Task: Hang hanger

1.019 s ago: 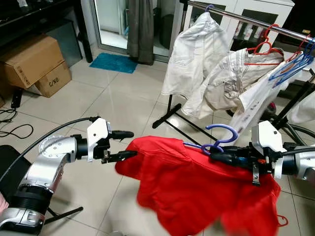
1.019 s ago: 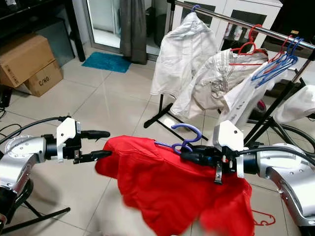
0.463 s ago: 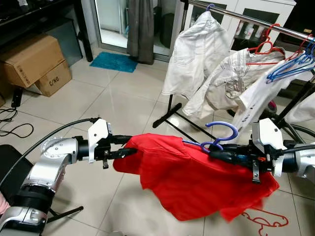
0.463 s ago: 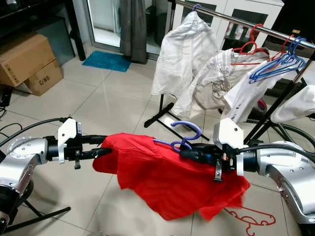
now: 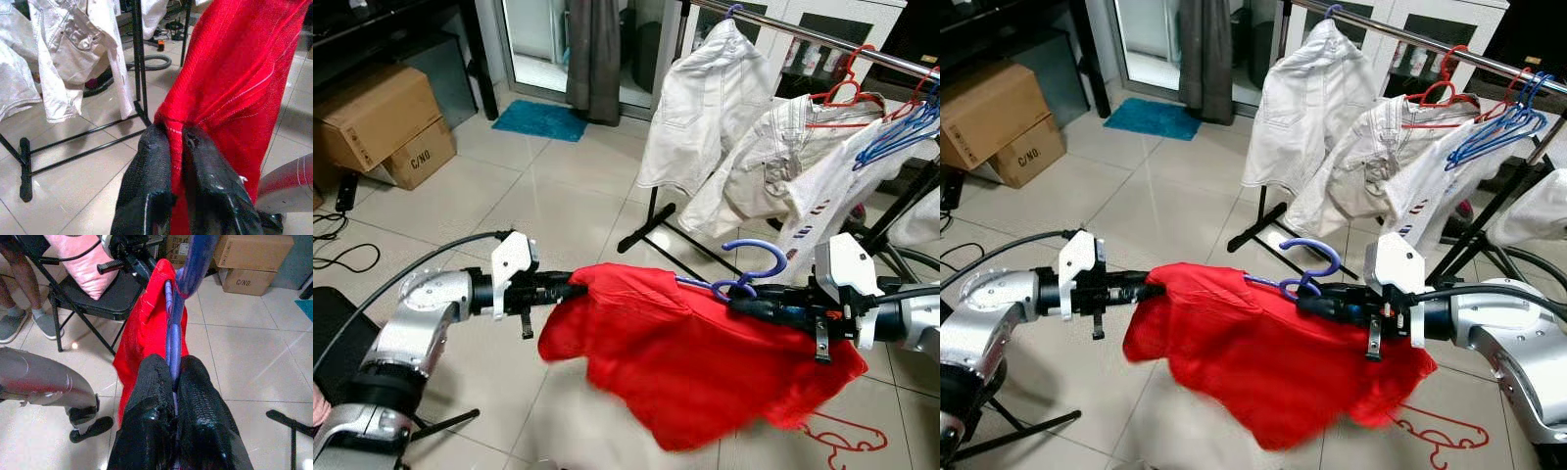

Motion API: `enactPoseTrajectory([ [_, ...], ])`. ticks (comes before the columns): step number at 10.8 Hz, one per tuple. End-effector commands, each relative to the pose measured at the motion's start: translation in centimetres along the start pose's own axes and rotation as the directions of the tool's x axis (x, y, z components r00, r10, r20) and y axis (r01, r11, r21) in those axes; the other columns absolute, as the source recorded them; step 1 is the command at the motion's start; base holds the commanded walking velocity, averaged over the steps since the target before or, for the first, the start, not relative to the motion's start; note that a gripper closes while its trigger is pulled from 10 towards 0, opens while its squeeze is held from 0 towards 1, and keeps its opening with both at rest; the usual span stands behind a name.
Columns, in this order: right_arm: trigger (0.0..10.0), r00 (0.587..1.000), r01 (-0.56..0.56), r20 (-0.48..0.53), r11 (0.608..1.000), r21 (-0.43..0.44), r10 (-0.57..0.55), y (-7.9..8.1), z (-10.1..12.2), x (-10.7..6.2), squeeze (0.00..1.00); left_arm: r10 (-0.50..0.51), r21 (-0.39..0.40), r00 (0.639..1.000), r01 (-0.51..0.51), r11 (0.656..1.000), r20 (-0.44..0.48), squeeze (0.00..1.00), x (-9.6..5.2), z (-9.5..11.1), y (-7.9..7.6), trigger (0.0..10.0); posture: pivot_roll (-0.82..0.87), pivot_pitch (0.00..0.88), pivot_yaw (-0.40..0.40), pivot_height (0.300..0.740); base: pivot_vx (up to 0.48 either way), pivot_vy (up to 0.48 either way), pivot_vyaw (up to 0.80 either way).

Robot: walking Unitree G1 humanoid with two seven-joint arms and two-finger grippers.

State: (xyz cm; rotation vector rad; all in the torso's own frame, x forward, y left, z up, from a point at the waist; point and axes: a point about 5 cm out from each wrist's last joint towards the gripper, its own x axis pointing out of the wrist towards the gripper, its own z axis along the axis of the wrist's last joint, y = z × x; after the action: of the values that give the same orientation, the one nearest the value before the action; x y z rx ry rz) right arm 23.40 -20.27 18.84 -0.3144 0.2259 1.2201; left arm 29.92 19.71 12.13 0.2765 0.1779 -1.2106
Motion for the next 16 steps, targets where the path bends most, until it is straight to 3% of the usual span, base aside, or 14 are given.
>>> enactPoseTrajectory([
  [1, 0.0, 1.000, 0.008, 0.015, 1.000, -0.026, -0.008, 0.0, 0.8, -0.5, 0.00, 0.006, -0.004, 1.000, -0.006, 1.000, 0.012, 0.00, -0.2, 0.2, 0.3, 0.0, -0.01, 0.026, -0.024, 0.740, 0.000, 0.000, 0.00],
  [4, 0.0, 1.000, 0.023, -0.018, 1.000, -0.017, -0.023, 0.0, 0.0, -0.3, 0.00, -0.006, 0.008, 1.000, 0.006, 1.000, 0.024, 0.00, -0.4, 0.6, 0.2, 0.0, -0.01, 0.015, -0.024, 0.740, 0.000, 0.000, 0.00],
  [7, 0.0, 0.991, 0.079, -0.111, 0.997, 0.009, -0.077, -0.2, -2.2, 0.0, 0.00, -0.062, 0.056, 0.998, 0.061, 0.997, 0.010, 0.00, -2.3, 2.3, -0.4, 0.0, 0.00, 0.012, -0.024, 0.740, 0.000, 0.000, 0.00],
  [10, 0.0, 0.985, 0.068, -0.157, 0.998, 0.008, -0.066, -0.1, -3.1, 0.1, 0.00, -0.045, 0.096, 0.998, 0.040, 0.995, 0.053, 0.00, -3.3, 4.7, 0.0, 0.0, 0.01, 0.012, -0.029, 0.740, 0.000, 0.000, 0.00],
  [13, 0.0, 0.992, 0.013, -0.126, 1.000, 0.007, -0.012, 0.5, -2.7, 0.2, 0.00, 0.130, 0.174, 0.985, -0.149, 0.973, 0.115, 0.00, -3.9, 6.1, 2.3, 0.0, 0.00, 0.013, -0.025, 0.740, 0.000, 0.000, 0.00],
  [15, 0.0, 0.992, 0.014, -0.124, 1.000, 0.007, -0.013, 0.5, -2.7, 0.0, 0.00, 0.265, 0.230, 0.935, -0.319, 0.919, 0.237, 0.00, -4.1, 7.8, 3.7, 0.0, 0.00, 0.016, -0.023, 0.740, 0.000, 0.000, 0.00],
  [16, 0.0, 0.993, 0.012, -0.119, 1.000, 0.010, -0.011, 0.6, -2.7, 0.0, 0.00, 0.246, 0.219, 0.943, -0.295, 0.930, 0.223, 0.00, -3.9, 7.8, 3.8, 0.0, 0.00, 0.018, -0.022, 0.740, 0.000, 0.000, 0.00],
])
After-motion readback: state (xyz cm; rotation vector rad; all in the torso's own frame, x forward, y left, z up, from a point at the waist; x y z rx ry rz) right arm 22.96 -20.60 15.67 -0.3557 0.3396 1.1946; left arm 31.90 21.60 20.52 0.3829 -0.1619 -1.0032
